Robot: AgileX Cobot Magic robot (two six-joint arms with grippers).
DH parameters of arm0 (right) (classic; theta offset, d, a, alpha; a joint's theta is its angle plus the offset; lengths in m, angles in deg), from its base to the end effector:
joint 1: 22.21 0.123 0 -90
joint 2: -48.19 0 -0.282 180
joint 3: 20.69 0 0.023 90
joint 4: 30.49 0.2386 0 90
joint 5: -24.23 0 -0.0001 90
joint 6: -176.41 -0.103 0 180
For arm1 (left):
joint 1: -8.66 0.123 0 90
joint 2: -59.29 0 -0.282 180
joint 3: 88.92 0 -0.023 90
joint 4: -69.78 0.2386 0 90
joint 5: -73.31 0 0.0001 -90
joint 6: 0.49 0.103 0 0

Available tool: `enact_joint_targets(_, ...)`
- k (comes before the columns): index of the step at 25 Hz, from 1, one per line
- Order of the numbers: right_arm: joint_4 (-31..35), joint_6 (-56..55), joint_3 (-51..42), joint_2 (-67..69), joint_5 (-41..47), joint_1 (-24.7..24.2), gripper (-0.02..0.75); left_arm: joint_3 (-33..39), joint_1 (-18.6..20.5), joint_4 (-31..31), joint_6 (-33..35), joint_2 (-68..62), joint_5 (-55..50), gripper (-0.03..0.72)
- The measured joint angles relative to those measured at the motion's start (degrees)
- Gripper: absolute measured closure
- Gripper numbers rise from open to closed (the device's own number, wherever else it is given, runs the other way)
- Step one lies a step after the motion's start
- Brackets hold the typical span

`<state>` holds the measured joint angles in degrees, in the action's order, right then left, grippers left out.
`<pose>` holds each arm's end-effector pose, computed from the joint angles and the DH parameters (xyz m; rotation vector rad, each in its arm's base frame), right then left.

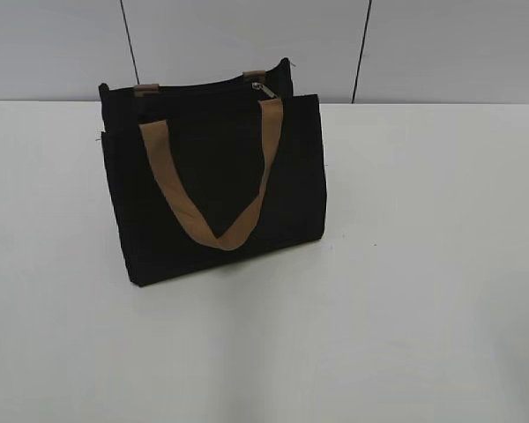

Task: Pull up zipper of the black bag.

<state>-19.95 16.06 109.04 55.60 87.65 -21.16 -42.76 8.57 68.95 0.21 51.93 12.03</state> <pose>-0.0033 0.0168 0.2544 -0.3880 2.0627 0.0276 -0.0080 -0.0013 0.2762 0.0150 2.0035 -0.0104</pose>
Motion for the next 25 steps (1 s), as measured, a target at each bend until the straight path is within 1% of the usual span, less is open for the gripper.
enact_joint_targets(25,0.14,0.06,0.00,0.00,-0.20,0.00,0.329,0.05,0.00,-0.11,0.00,0.00,0.07,0.447)
